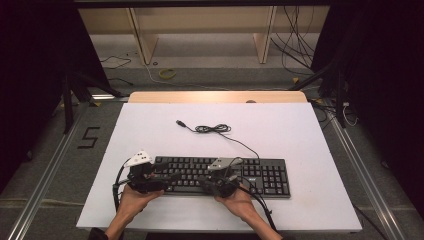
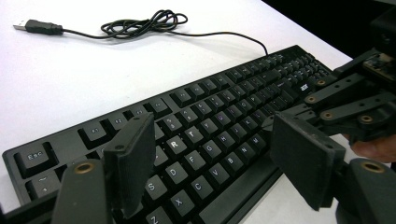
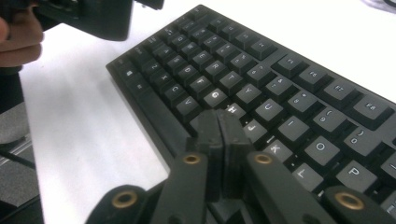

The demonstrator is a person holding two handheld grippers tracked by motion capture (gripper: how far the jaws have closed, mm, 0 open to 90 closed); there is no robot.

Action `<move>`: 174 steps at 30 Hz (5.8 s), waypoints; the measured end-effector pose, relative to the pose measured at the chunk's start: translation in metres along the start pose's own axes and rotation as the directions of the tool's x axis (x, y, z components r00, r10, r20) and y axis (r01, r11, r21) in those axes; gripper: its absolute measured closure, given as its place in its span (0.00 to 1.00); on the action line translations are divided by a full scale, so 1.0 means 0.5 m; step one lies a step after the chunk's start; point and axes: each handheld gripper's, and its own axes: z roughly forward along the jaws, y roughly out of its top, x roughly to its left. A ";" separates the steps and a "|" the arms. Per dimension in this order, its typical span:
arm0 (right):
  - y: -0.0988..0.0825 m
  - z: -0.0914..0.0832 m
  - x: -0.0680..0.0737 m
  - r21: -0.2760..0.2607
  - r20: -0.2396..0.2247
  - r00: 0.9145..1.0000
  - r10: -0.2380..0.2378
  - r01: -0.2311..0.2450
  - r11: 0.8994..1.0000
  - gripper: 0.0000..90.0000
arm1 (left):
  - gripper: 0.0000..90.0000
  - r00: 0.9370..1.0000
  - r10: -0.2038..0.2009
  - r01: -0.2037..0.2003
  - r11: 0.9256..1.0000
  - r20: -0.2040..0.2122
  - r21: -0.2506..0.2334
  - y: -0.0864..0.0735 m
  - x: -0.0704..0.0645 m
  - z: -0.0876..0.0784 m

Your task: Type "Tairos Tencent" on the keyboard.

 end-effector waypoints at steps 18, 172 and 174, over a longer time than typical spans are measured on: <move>-0.004 0.030 -0.001 0.032 0.020 1.000 -0.001 0.001 0.999 1.00 | 0.34 1.000 0.021 -0.021 1.000 0.001 -0.004 -0.011 -0.007 -0.006; -0.088 -0.220 -0.058 -0.226 0.086 0.993 0.080 -0.058 0.972 0.38 | 0.41 0.994 0.041 -0.048 0.997 0.098 0.067 0.037 -0.021 0.056; -0.089 -0.221 -0.058 -0.227 0.088 0.993 0.078 -0.057 0.972 0.38 | 0.40 0.994 0.037 -0.043 0.998 0.107 0.055 0.036 -0.023 0.052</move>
